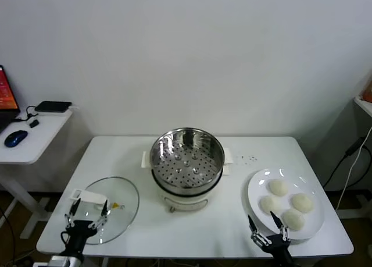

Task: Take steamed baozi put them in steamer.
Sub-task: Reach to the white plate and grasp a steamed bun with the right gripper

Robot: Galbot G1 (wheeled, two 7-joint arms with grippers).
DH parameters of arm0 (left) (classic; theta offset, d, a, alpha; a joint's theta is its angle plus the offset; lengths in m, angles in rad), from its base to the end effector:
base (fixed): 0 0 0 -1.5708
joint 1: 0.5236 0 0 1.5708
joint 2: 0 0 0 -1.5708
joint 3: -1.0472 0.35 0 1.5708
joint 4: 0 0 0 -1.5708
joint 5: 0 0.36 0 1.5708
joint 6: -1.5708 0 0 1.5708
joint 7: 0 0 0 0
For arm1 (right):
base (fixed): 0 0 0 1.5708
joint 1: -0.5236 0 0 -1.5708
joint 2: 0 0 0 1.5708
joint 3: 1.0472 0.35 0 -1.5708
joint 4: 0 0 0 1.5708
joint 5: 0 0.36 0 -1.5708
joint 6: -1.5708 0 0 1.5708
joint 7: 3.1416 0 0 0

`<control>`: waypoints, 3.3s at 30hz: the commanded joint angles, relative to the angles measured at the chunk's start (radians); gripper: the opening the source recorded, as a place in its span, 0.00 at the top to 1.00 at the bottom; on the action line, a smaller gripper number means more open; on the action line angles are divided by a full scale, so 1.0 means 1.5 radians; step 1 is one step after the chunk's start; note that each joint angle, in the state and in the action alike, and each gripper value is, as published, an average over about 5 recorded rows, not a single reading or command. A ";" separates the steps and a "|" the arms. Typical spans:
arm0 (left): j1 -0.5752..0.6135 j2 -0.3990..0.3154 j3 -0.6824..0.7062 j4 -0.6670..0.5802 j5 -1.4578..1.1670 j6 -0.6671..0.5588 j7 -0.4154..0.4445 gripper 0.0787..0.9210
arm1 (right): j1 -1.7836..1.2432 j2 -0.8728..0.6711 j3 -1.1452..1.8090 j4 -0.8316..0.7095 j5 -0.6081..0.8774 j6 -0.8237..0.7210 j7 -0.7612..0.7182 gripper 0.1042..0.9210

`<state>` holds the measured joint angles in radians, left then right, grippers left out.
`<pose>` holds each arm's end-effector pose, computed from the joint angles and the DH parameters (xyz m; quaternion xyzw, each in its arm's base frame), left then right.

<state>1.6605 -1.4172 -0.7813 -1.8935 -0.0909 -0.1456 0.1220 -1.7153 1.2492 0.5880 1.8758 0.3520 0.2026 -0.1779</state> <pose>0.1435 0.1221 -0.3697 0.0193 -0.9943 -0.0834 0.0629 0.1312 -0.0974 -0.3870 0.1025 -0.9915 -0.0246 0.0763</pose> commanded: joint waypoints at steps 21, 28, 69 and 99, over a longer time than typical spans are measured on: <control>0.002 -0.030 0.014 -0.016 0.004 -0.008 -0.002 0.12 | 0.331 -0.374 0.037 -0.016 -0.096 -0.336 -0.292 0.12; 0.006 -0.029 0.016 -0.013 0.002 -0.015 -0.006 0.12 | 0.462 -0.486 -0.067 -0.114 -0.100 -0.318 -0.395 0.12; 0.007 -0.038 0.024 -0.025 0.009 0.006 -0.014 0.12 | 1.145 -0.390 -0.886 -0.596 -0.336 -0.051 -0.668 0.12; 0.008 -0.040 0.017 -0.023 0.008 0.010 -0.016 0.12 | 1.101 -0.330 -0.863 -0.641 -0.359 -0.060 -0.663 0.12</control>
<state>1.6719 -1.4766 -0.7555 -1.9279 -0.0785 -0.1322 0.0989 -0.0642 0.7441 -0.7048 0.9263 -0.1789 0.1119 -1.1711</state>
